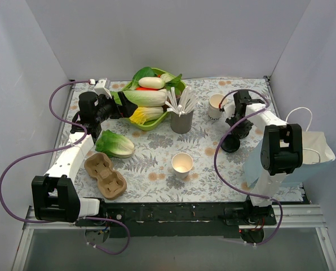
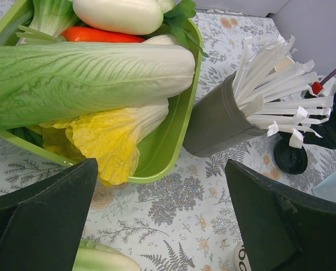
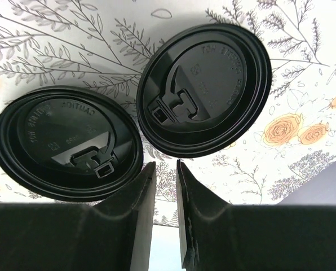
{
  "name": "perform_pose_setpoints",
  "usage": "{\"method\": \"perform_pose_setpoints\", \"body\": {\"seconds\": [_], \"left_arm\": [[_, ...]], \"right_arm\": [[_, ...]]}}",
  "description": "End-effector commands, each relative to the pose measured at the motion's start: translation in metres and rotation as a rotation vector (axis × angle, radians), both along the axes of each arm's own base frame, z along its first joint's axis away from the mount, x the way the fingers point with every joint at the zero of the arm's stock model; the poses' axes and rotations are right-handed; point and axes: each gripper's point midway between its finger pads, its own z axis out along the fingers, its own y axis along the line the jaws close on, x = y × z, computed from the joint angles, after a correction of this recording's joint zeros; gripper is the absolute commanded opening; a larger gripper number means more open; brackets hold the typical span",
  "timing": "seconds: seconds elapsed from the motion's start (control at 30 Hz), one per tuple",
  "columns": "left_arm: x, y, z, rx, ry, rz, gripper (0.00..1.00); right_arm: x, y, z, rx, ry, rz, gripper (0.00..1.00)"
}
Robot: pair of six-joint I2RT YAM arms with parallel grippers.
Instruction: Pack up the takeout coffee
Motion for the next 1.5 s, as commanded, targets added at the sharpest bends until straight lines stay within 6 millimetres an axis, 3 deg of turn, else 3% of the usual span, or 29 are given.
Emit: {"method": "perform_pose_setpoints", "body": {"seconds": [0.0,0.3,0.9,1.07,1.27,1.47], "left_arm": [[-0.004,-0.002,0.016,0.004,-0.047,-0.013,0.98],[0.000,-0.002,0.018,0.005,-0.049,-0.016,0.98],[-0.003,-0.001,0.018,0.012,-0.050,-0.012,0.98],[-0.004,-0.001,0.016,0.013,-0.047,-0.014,0.98],[-0.003,-0.001,0.018,0.014,-0.051,-0.011,0.98],[-0.004,-0.001,0.018,0.013,-0.051,-0.014,0.98]], "right_arm": [[0.011,0.011,0.032,0.073,-0.080,-0.018,0.28],[-0.008,0.013,0.003,0.098,0.021,-0.034,0.31],[-0.007,0.014,-0.002,0.125,0.051,-0.040,0.28],[-0.010,0.016,-0.005,0.136,0.063,-0.040,0.23],[-0.011,0.016,-0.005,0.136,0.070,-0.035,0.11],[-0.004,0.012,0.012,0.118,0.022,-0.025,0.02]]}}
